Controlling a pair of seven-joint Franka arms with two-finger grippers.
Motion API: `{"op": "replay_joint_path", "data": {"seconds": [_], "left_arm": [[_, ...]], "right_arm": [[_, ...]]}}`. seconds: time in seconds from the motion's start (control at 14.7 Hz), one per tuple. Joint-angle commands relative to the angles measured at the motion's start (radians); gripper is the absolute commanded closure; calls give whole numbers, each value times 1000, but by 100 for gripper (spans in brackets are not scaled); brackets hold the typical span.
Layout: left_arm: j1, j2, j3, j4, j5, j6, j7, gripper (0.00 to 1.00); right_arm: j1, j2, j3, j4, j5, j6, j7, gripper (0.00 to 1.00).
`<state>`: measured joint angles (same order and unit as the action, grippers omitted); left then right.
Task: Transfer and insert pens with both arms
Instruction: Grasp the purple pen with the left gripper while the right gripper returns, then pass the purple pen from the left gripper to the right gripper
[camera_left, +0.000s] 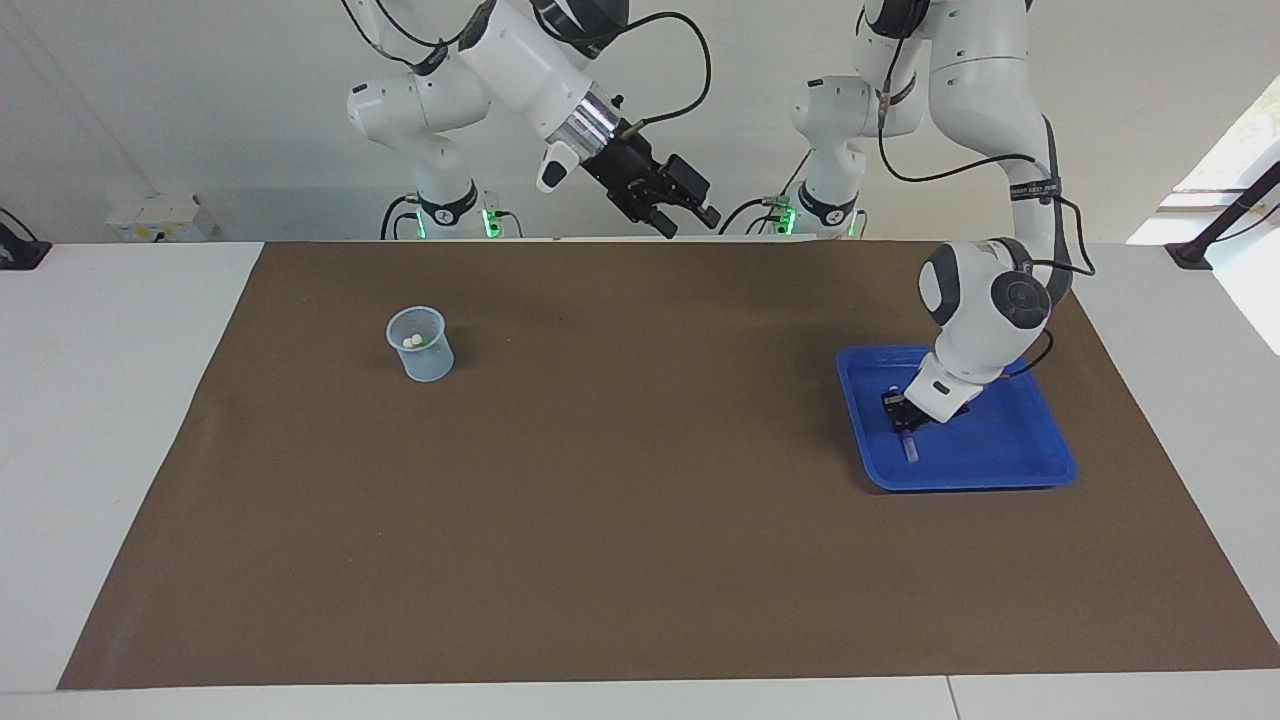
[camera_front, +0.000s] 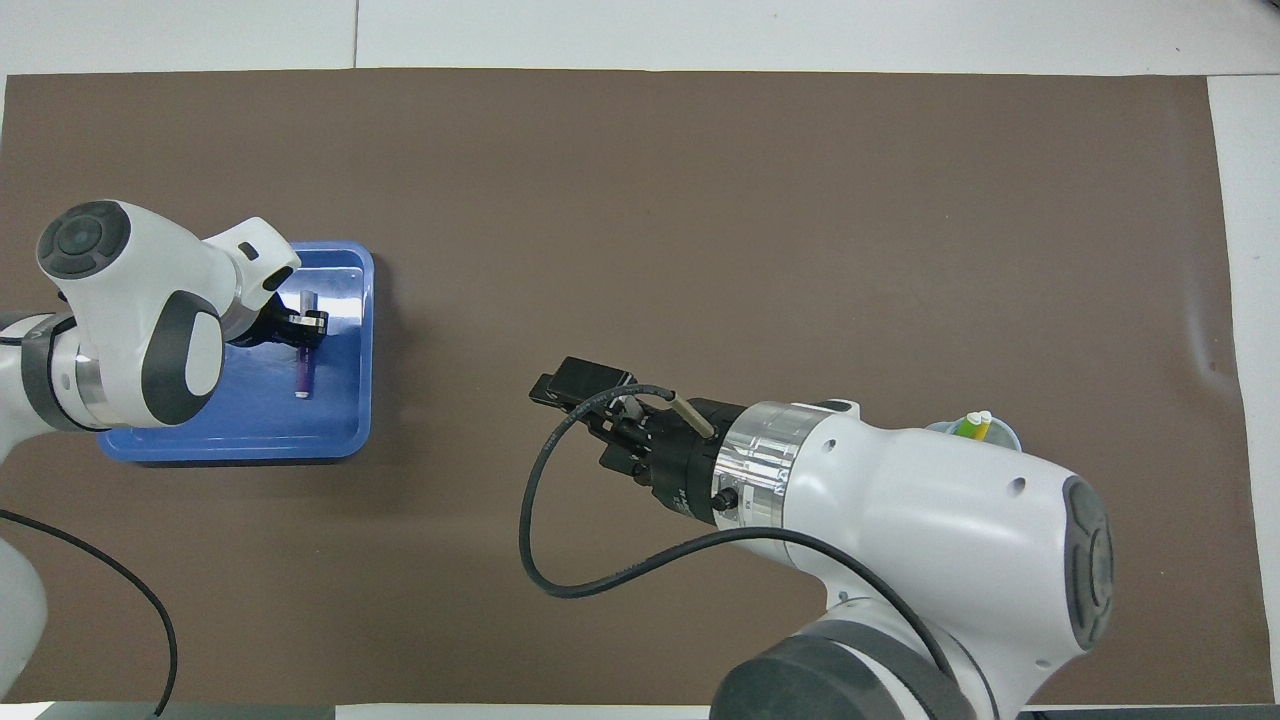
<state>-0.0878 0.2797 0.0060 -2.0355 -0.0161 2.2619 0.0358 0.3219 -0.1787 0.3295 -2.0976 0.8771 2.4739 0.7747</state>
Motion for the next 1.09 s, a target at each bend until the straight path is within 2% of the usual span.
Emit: {"op": "replay_joint_path", "data": {"seconds": [0.0,0.14,0.27,0.41,0.55,0.75,0.89,1.02], "left_arm": [[-1,12,3,20,19,-14,-7,100],[3,0,2,61,9,-95,-8,100],[14,-11,3,194,-49,-311,-31,100],[14,-25,3,327,-108,-503,-149,100],[7,-60,2,385,-187,-623,-314,100],[-42,-152,-7,386,-261,-737,-638,100],[-81,-207,-4,379,-353,-743,-869,100],[-131,-243,-7,359,-427,-743,-1105,100]], "right_arm": [[6,-4,-3,-7,17,11,11,0],[6,-4,-3,-7,17,10,9,0],[6,-4,-3,-9,17,11,9,0],[6,-5,-3,-10,17,10,9,0],[6,-7,-1,-15,17,10,9,0],[29,-1,-1,-7,17,54,38,0],[65,5,-1,-7,17,123,66,0],[71,7,-1,-4,17,129,86,0]]}}
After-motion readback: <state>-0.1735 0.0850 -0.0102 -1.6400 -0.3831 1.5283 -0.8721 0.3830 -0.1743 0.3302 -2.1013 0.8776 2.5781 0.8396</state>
